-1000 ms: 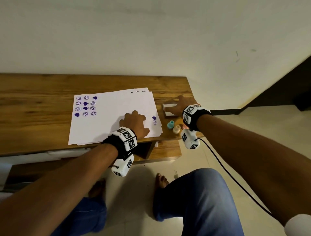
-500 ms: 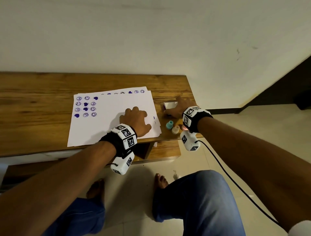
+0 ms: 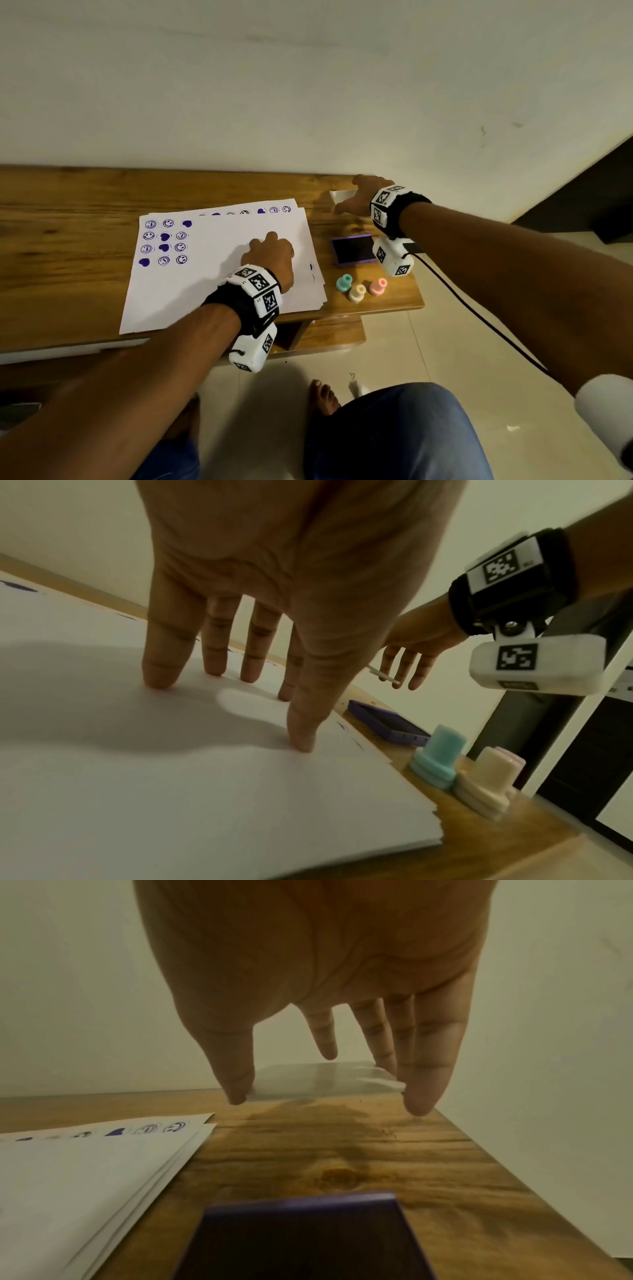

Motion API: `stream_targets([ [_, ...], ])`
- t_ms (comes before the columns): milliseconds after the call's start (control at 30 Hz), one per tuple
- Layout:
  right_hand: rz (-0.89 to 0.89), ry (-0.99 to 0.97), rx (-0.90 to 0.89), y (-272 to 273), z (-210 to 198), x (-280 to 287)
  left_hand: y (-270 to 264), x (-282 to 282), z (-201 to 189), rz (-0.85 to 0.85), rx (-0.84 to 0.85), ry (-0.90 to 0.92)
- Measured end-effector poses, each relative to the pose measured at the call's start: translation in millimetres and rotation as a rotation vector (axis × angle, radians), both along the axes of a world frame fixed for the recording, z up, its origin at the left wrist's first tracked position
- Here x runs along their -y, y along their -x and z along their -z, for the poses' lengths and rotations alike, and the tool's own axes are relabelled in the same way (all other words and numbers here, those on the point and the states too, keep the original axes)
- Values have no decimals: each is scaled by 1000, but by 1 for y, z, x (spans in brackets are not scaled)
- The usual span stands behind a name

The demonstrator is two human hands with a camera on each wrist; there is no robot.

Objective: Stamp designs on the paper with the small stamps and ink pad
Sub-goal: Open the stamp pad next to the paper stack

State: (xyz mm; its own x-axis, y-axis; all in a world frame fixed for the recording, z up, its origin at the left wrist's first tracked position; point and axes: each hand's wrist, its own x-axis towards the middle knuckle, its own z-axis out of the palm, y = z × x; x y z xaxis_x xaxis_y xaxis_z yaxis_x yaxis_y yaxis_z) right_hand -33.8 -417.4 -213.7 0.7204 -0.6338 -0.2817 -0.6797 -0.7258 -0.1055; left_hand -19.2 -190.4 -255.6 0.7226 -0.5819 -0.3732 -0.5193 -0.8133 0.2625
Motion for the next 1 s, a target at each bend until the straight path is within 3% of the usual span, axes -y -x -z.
stream_targets([
  [133,1,-39,-70,-21,10,3,-13,1,2,-10,-26,-8],
  [600,-30,27,-210,-17,30,-4,-11,-1,-1,3,-31,19],
  [800,-17,94,-13,0,-4,-20,-10,-3,0,-17,-24,39],
  [1000,-20,100,74,57,-28,-48,3,-10,1,-14,-1,64],
])
